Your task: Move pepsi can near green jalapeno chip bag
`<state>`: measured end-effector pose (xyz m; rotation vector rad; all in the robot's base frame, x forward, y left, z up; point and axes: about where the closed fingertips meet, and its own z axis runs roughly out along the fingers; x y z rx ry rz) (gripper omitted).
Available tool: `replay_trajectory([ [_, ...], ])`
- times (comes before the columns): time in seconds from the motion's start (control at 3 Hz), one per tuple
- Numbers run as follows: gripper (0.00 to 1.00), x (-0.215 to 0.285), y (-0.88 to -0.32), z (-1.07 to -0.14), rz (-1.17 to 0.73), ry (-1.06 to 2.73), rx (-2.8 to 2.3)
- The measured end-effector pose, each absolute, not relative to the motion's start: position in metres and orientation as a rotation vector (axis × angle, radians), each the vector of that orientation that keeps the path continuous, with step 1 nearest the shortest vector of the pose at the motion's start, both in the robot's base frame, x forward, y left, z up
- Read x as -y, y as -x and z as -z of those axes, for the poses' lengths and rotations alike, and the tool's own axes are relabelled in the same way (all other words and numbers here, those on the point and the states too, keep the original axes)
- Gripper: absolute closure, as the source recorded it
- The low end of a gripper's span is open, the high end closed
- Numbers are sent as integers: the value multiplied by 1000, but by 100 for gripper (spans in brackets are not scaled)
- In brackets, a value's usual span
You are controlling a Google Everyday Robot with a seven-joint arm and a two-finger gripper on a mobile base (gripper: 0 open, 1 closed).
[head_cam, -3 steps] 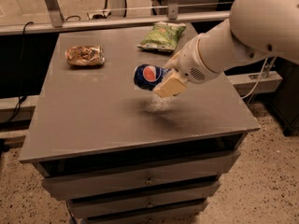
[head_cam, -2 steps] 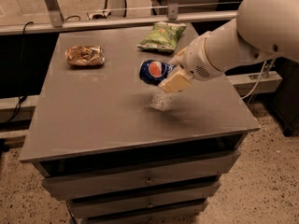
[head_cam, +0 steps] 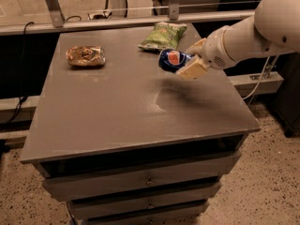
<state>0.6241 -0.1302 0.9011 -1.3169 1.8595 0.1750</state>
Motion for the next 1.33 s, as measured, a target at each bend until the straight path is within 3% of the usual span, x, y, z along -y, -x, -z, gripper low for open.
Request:
replay_trajectory([
  [1.0,100,173,-715,-873,-128,1307,-1882],
  [1.33,82,178,-727,-868,-122,1290,-1891],
])
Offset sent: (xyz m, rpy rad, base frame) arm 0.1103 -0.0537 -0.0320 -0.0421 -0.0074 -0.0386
